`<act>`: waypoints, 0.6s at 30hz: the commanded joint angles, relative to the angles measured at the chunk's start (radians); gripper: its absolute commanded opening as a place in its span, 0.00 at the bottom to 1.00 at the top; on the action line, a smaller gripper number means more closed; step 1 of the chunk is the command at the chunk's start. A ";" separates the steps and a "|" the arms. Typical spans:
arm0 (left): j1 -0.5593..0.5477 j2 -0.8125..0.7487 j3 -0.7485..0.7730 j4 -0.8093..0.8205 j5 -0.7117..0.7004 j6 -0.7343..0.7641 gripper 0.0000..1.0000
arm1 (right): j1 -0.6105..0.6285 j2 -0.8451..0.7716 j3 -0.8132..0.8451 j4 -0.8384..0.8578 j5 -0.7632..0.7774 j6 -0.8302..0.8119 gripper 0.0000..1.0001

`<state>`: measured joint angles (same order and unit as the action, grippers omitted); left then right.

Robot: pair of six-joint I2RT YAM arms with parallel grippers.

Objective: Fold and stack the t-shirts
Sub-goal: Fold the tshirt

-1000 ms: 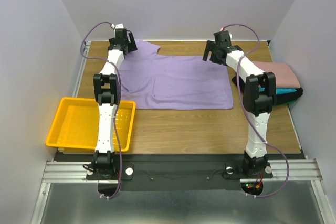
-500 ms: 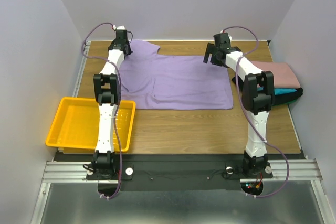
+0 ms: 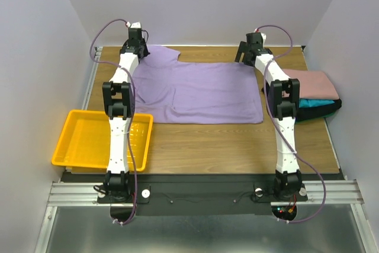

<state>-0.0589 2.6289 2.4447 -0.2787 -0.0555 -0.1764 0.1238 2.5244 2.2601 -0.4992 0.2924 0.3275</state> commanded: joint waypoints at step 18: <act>0.027 -0.106 -0.064 0.072 0.049 -0.015 0.00 | -0.030 0.162 0.179 0.105 -0.067 -0.074 0.59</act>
<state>-0.0502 2.6274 2.3955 -0.2443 -0.0139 -0.1879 0.0975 2.6652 2.4184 -0.4637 0.2768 0.2489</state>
